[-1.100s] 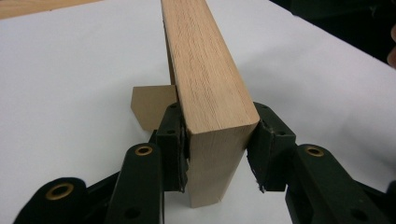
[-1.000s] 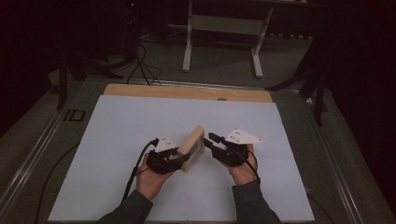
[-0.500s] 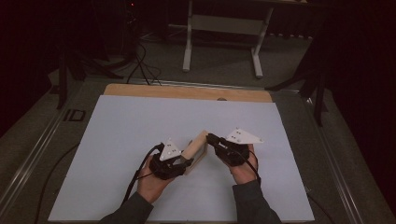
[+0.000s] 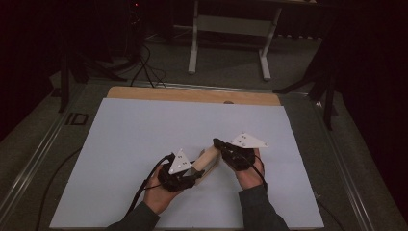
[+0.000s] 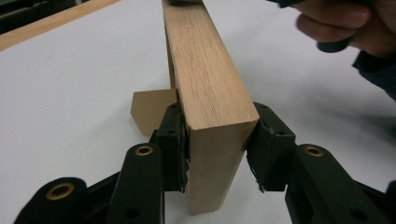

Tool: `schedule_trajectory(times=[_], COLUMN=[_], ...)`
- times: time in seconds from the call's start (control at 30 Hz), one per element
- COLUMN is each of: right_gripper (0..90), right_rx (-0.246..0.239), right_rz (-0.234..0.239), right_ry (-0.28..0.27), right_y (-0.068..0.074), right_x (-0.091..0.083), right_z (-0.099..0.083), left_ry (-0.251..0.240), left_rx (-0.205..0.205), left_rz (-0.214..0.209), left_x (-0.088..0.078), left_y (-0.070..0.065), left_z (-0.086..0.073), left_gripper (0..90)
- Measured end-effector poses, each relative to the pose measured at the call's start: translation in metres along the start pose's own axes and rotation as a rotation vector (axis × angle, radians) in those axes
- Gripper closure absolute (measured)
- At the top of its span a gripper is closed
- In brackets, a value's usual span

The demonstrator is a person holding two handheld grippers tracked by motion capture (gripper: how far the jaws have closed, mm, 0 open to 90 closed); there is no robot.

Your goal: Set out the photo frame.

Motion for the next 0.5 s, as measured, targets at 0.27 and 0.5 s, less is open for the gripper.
schedule_trajectory(times=[0.27, 0.5], right_gripper=[89.4, 89.1], right_rx=[-0.007, -0.011], right_rz=[-0.012, -0.021], right_ry=[0.011, 0.012], right_y=[-0.0012, -0.0015], right_x=[0.0015, 0.0020], right_z=[-0.0027, -0.0034], left_ry=[0.005, 0.005], left_rx=[0.028, 0.044], left_rz=[-0.007, -0.008], left_x=[-0.0003, -0.0004], left_y=[-0.0053, -0.0065], left_z=[0.0002, 0.0003], left_gripper=[60.9, 60.9])
Point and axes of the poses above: each handheld gripper's, and its own axes: x roughly forward along the jaws, z roughly out of its top, y roughly to its left, the point moved 2 cm from there along x, roughly forward along the jaws, and after that the axes turned 1 degree about -z, right-handed, at the moved point
